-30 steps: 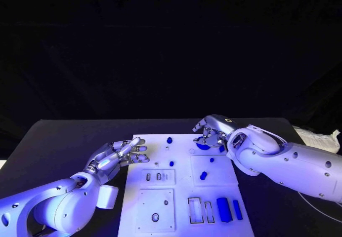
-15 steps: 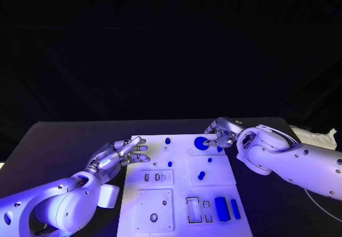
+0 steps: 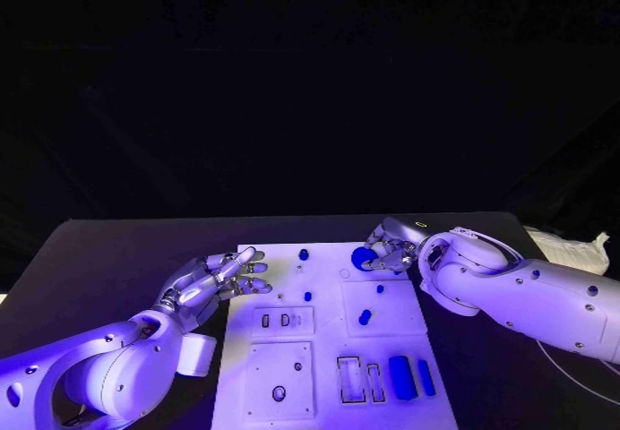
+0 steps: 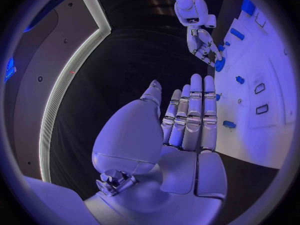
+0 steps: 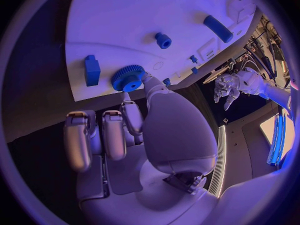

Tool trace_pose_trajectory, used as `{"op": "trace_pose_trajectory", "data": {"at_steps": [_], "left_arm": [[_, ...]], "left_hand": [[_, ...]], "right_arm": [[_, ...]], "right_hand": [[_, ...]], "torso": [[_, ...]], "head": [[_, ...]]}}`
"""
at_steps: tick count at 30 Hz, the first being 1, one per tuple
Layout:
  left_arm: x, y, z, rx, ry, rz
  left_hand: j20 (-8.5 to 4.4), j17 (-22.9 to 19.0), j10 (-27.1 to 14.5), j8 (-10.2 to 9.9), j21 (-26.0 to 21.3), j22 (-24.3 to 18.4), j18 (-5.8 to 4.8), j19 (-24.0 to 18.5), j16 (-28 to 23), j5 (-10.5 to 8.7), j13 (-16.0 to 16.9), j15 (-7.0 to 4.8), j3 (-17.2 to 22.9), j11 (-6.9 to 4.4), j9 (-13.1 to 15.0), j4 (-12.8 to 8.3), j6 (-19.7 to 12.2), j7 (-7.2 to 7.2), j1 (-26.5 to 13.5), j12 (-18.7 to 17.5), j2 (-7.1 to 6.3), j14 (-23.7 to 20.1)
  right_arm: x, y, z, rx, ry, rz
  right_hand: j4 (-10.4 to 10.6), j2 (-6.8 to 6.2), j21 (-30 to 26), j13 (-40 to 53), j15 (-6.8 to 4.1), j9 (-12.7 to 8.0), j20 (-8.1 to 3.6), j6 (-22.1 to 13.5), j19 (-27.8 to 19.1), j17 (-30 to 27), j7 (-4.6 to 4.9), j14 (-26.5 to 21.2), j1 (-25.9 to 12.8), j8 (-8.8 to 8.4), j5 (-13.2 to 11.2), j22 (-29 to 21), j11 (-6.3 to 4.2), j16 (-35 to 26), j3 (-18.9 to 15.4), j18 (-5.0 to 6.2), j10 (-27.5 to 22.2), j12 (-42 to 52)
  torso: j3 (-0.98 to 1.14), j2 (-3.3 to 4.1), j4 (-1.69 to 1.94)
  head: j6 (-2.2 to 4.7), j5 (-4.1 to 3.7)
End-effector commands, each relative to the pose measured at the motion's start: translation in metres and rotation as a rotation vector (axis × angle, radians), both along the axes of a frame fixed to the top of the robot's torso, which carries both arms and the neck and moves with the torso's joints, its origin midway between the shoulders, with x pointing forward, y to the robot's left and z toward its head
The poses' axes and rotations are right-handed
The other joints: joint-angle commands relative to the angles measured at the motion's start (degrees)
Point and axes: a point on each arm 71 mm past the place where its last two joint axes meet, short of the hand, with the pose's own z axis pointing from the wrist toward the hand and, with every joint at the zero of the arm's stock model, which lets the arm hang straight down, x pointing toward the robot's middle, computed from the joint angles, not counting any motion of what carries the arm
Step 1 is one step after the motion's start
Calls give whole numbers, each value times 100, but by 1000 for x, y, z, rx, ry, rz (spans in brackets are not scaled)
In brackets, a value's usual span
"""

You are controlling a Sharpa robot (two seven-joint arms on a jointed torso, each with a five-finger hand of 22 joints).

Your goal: Assemble the parts on the task board

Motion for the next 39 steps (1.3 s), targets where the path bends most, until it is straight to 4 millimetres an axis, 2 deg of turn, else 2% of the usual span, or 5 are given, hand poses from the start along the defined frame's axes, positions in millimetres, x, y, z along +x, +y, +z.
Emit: {"op": "trace_pose_trajectory", "data": {"at_steps": [1, 15, 25, 30, 39], "left_arm": [[0, -2, 1, -14, -5, -19], [0, -2, 1, -14, -4, -20], [0, -2, 1, -14, -4, -19], [0, -2, 1, -13, -4, -19], [1, -2, 1, -13, -3, -19]], "left_hand": [[36, 5, -23, -21, 11, 1, 60, -2, -34, -3, -7, 41, 0, 24, -7, -37, -2, 37, 54, -20, -14, 11], [36, 5, -23, -21, 11, 1, 60, -2, -34, -3, -7, 41, 0, 24, -7, -37, -2, 37, 54, -20, -14, 11], [36, 5, -23, -21, 11, 1, 60, -2, -34, -3, -7, 41, 0, 24, -7, -37, -2, 37, 54, -20, -14, 11], [36, 5, -23, -21, 11, 1, 60, -2, -34, -3, -7, 41, 0, 24, -7, -37, -2, 37, 54, -20, -14, 11], [37, 23, -18, -30, 10, 0, 61, -4, -47, -1, -4, 40, 2, 21, -4, -51, 3, 32, 61, -31, 2, 13]], "right_arm": [[1, 2, -3, -40, 14, 5], [3, 6, -6, -86, -11, 2], [0, 9, -3, -128, -77, 22], [-4, 17, 1, -105, -128, 48], [-17, 41, 12, -31, -209, 111]], "right_hand": [[-3, 17, 19, 65, 57, 10, 32, 30, 157, 248, 12, 370, 62, 40, 8, 891, 3, 25, -30, -112, 72, 71], [-119, 204, 54, 433, 33, 40, 16, 261, 213, 322, -22, 379, 304, 159, -72, 974, -29, 58, 85, -130, 201, 431], [-403, 342, 94, 674, -75, 153, -67, 738, 280, 382, -188, 388, 683, 394, -253, 1070, -168, 80, 453, -151, 307, 675], [-414, 348, 120, 761, -120, 196, -115, 845, 326, 414, -243, 395, 615, 452, -159, 1131, -216, 92, 543, -166, 357, 765], [-378, 305, 150, 812, -130, 198, -138, 786, 379, 439, -236, 400, 476, 406, 4, 1202, -217, 101, 615, -184, 385, 805]], "torso": [[-2, 1, 0], [1, 6, 8], [1, 0, 0], [-3, 1, 6], [-4, 0, 9]], "head": [[-6, 11], [-29, 5], [-36, 15], [-30, 19], [-10, 48]]}}
